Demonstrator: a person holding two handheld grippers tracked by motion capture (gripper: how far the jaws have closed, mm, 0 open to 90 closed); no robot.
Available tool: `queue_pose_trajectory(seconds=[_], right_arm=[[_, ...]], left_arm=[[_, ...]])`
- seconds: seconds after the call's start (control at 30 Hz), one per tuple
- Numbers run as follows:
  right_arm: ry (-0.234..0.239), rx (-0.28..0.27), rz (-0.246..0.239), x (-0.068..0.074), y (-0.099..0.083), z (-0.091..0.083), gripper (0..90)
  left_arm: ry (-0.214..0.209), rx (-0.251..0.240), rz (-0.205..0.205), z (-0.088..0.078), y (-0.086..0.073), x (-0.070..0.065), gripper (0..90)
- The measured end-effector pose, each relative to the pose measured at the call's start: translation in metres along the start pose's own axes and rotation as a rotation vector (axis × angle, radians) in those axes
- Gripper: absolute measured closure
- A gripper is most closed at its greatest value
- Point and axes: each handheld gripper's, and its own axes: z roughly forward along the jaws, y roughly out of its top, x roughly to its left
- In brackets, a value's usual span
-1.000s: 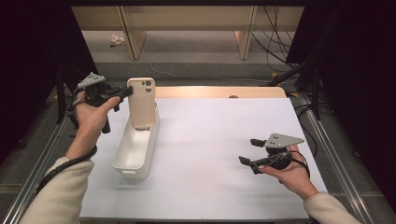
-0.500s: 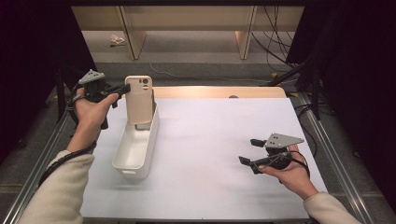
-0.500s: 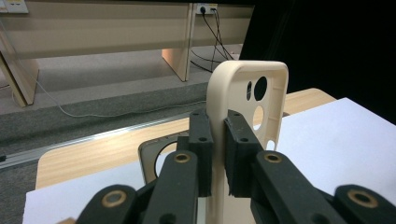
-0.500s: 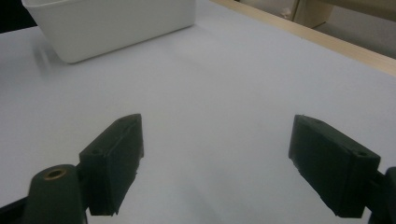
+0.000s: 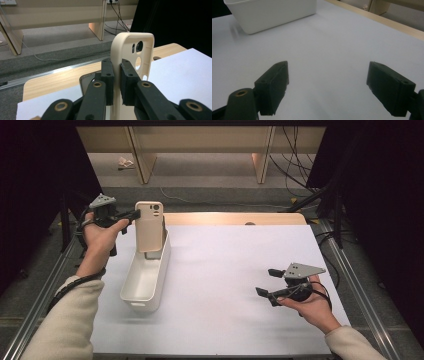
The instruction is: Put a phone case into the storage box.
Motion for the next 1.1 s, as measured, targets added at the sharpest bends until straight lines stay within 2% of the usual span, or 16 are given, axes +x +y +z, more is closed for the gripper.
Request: queue_pose_trajectory(seconds=[0.47, 1.1], right_arm=[[0.001, 0.001, 0.002, -0.001, 0.000, 0.000, 19.2], [0.002, -0.002, -0.001, -0.001, -0.001, 0.000, 19.1]], left_arm=[[0.005, 0.020, 0.003, 0.014, -0.005, 0.005, 82.4], [0.007, 0.041, -0.004, 0.023, -0.015, 0.010, 82.4]])
